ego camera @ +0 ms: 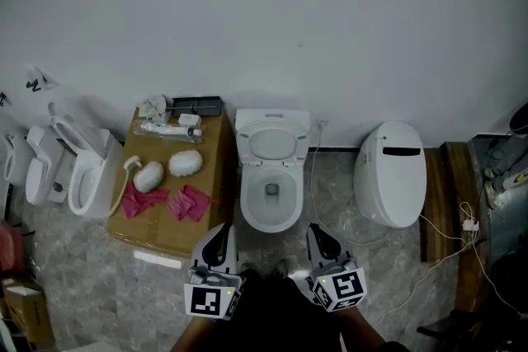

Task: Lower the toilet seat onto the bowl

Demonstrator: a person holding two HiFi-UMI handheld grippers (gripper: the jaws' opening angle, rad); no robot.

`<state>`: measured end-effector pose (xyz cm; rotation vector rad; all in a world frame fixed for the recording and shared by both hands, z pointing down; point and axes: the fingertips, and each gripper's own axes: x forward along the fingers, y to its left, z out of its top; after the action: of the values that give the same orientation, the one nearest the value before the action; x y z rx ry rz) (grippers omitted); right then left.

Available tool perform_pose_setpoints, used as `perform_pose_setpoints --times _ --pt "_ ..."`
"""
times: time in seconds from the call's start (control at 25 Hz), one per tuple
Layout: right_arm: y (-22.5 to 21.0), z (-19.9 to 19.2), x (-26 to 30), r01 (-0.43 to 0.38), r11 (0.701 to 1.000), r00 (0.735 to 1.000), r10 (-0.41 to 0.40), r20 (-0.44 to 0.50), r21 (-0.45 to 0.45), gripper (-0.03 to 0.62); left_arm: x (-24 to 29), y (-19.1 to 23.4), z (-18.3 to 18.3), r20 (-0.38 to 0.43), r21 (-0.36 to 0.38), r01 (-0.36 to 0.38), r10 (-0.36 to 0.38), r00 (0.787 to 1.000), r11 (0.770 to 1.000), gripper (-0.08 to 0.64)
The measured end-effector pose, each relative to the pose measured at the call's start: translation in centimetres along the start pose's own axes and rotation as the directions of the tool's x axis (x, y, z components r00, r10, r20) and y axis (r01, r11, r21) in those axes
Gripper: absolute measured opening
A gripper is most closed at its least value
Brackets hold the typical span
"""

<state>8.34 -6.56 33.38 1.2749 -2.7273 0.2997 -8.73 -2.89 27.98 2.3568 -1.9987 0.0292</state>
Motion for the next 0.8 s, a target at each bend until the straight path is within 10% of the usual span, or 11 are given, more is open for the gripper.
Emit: perform_pose_setpoints --times 0.6,0.8 --pt "-8.0 0.9 14.4 0.013 1.000 0.997 -0.014 -0.075 -0.020 0.026 16.6 5.9 -3.4 -0.080 0.013 0.074 -0.073 0.994 0.997 0.009" --pt "-11.0 1.0 21.5 0.003 0.998 0.995 -0.010 -0.103 -0.062 0.026 22.9 9.3 -6.5 -0.230 0.022 0.098 -0.090 0.969 0.995 0.010"
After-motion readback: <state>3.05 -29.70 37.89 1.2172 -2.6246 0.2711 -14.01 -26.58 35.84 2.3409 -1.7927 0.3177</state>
